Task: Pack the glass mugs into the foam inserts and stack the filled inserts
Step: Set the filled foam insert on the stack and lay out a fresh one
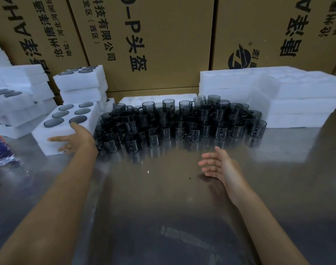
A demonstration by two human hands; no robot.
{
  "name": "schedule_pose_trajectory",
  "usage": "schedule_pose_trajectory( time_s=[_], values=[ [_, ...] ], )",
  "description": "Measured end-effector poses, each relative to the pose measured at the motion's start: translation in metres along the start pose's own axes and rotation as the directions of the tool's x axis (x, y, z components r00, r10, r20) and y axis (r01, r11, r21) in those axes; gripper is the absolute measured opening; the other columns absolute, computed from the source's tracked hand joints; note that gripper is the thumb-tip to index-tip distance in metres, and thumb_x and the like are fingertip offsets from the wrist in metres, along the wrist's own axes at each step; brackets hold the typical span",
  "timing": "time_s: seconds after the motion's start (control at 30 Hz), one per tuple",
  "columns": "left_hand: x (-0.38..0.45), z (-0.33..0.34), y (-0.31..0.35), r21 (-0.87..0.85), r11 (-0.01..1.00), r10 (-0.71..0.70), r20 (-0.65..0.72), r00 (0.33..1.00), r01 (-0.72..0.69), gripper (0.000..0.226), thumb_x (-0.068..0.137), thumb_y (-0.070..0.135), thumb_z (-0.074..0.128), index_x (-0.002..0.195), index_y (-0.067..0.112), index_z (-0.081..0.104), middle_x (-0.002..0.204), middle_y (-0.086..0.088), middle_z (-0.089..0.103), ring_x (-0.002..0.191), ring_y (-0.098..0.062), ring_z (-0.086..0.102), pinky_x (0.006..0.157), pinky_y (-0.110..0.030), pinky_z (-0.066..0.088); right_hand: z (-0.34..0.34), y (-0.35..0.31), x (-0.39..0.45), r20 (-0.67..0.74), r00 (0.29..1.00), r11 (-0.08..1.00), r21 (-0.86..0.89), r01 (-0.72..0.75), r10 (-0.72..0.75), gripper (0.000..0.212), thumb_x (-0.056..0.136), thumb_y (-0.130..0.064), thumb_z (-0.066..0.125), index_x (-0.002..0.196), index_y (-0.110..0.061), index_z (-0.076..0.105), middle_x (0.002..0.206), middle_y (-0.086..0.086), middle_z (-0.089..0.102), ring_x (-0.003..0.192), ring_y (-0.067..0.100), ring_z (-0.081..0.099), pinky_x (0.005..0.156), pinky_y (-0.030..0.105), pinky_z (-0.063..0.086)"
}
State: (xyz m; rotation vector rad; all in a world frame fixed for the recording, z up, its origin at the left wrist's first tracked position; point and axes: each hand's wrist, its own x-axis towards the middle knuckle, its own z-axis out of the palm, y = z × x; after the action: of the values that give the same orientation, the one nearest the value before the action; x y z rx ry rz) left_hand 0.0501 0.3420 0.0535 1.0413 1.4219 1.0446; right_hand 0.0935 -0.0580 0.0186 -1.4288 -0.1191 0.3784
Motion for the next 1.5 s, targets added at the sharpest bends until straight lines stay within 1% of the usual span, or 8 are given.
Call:
schedule_pose_trajectory(
  time_s=[0.23, 0.43, 0.63, 0.8, 0.97, 1.13, 1.33, 1.5],
  values=[
    [-0.087, -0.011, -0.03, -0.051, 0.945, 0.323, 0.022, 0.946, -0.322, 0.071, 0.098, 0.02, 0.044, 0.159, 0.012, 0.007, 0.165, -0.02, 0.002, 0.153, -0.034, 0.001, 0.122, -0.041, 0.002, -0.005, 0.007, 0.004, -0.027, 1.0, 1.0, 0.002, 0.0, 0.0, 0.04, 0.106, -0.027, 0.042, 0.102, 0.001, 0.07, 0.091, 0.022, 0.073, 0.076, 0.025, 0.067, 0.075, 0.031, 0.056],
    [-0.225, -0.002, -0.087, -0.212, 0.639, 0.764, 0.287, 0.578, -0.739, 0.065, 0.088, 0.005, 0.054, 0.15, 0.015, 0.035, 0.145, -0.01, 0.033, 0.133, -0.025, 0.031, 0.108, -0.037, 0.029, -0.005, 0.014, 0.01, -0.205, 0.973, 0.991, 0.055, 0.122, -0.108, 0.024, 0.103, -0.006, 0.044, 0.095, -0.009, 0.066, 0.083, 0.012, 0.067, 0.074, 0.019, 0.063, 0.075, 0.029, 0.056],
    [-0.305, 0.029, -0.134, -0.257, 0.678, 0.638, 0.67, 0.379, -0.689, 0.03, 0.086, 0.0, 0.054, 0.113, 0.014, 0.056, 0.098, -0.002, 0.048, 0.099, -0.027, 0.05, 0.094, -0.028, 0.04, -0.03, -0.009, 0.033, -0.425, 0.836, 0.929, -0.277, 0.245, -0.347, 0.021, 0.093, 0.002, 0.049, 0.106, -0.007, 0.064, 0.092, 0.003, 0.061, 0.084, 0.019, 0.058, 0.075, 0.014, 0.046],
    [-0.3, 0.067, -0.139, -0.096, 0.536, 0.385, 0.912, 0.141, -0.839, 0.013, 0.095, 0.012, 0.053, 0.091, 0.014, 0.066, 0.074, 0.0, 0.065, 0.071, -0.02, 0.061, 0.067, -0.033, 0.046, -0.086, -0.065, 0.071, -0.37, 0.703, 0.656, -0.733, 0.181, -0.607, 0.042, 0.088, -0.007, 0.05, 0.13, -0.012, 0.053, 0.136, 0.009, 0.048, 0.125, 0.027, 0.045, 0.101, 0.042, 0.041],
    [-0.294, 0.084, -0.134, -0.082, 0.546, 0.384, 0.909, 0.163, -0.834, 0.018, 0.094, 0.011, 0.053, 0.082, 0.014, 0.066, 0.057, -0.001, 0.061, 0.057, -0.022, 0.061, 0.062, -0.042, 0.054, -0.135, -0.126, 0.13, -0.188, 0.776, 0.249, -0.968, -0.042, -0.602, 0.072, 0.09, -0.016, 0.054, 0.155, -0.022, 0.024, 0.163, 0.011, 0.016, 0.151, 0.031, 0.011, 0.116, 0.049, 0.021],
    [-0.292, 0.089, -0.135, -0.089, 0.549, 0.405, 0.898, 0.171, -0.831, 0.02, 0.094, 0.012, 0.055, 0.078, 0.015, 0.065, 0.056, -0.007, 0.062, 0.054, -0.026, 0.061, 0.062, -0.049, 0.053, -0.16, -0.159, 0.182, -0.233, 0.865, 0.137, -0.972, -0.192, -0.445, 0.091, 0.093, -0.024, 0.058, 0.16, -0.024, -0.004, 0.168, 0.007, -0.006, 0.154, 0.029, -0.013, 0.121, 0.052, 0.005],
    [-0.293, 0.09, -0.131, -0.084, 0.559, 0.4, 0.899, 0.18, -0.825, 0.02, 0.094, 0.013, 0.053, 0.077, 0.017, 0.064, 0.055, -0.002, 0.063, 0.053, -0.022, 0.062, 0.062, -0.048, 0.053, -0.174, -0.157, 0.192, -0.098, 0.816, -0.082, -0.981, -0.176, -0.57, 0.062, 0.089, -0.015, 0.06, 0.145, -0.011, 0.035, 0.142, 0.013, 0.043, 0.14, 0.031, 0.032, 0.122, 0.053, 0.008],
    [-0.291, 0.09, -0.131, -0.093, 0.651, 0.373, 0.904, 0.211, -0.753, 0.021, 0.094, 0.016, 0.053, 0.078, 0.023, 0.065, 0.058, 0.007, 0.064, 0.051, -0.019, 0.06, 0.057, -0.043, 0.055, -0.136, -0.155, 0.154, 0.156, 0.718, -0.231, -0.973, -0.007, -0.678, 0.054, 0.085, -0.01, 0.06, 0.137, -0.013, 0.045, 0.125, 0.01, 0.052, 0.127, 0.03, 0.042, 0.12, 0.055, 0.002]
  ],
)
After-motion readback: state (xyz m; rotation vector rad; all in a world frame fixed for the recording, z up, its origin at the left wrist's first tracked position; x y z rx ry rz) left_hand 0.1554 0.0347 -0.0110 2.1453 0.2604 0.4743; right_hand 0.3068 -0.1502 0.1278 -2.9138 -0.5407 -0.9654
